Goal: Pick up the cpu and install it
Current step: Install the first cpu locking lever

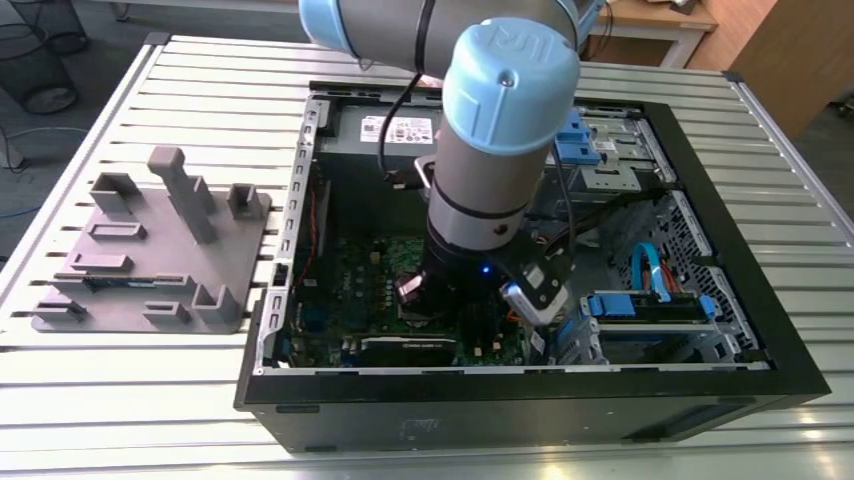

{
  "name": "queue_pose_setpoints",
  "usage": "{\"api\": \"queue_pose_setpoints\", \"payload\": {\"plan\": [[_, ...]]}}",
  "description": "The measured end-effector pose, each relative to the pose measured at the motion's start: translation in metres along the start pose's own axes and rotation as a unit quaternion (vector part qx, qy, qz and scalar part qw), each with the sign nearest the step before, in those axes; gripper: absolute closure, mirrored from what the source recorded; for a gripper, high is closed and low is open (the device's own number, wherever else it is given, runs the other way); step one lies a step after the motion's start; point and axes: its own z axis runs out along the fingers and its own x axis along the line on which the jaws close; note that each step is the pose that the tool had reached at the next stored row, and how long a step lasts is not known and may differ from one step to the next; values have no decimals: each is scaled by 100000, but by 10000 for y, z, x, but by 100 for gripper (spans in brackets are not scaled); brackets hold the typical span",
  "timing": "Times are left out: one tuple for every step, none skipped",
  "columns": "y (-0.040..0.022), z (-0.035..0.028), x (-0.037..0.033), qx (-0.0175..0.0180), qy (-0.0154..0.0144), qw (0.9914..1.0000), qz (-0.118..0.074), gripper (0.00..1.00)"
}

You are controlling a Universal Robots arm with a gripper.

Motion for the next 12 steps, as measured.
{"api": "queue_pose_setpoints", "payload": {"plan": [[-6,1,1,-109,-36,100000,-3,89],[-10,2,3,-211,-68,100000,-1,89],[-15,3,5,-324,-106,99999,0,89],[-20,3,7,-446,-143,99999,-4,89],[-23,3,8,-531,-173,99998,-2,89],[-24,3,9,-564,-182,99998,-1,89],[-25,3,9,-580,-184,99998,4,89],[-26,3,9,-589,-188,99998,-1,89],[-28,3,10,-594,-192,99998,-3,89],[-28,0,10,-598,-195,99998,-2,89],[-28,-4,11,-600,-193,99998,-4,89],[-28,-9,12,-599,-195,99998,-8,89]]}}
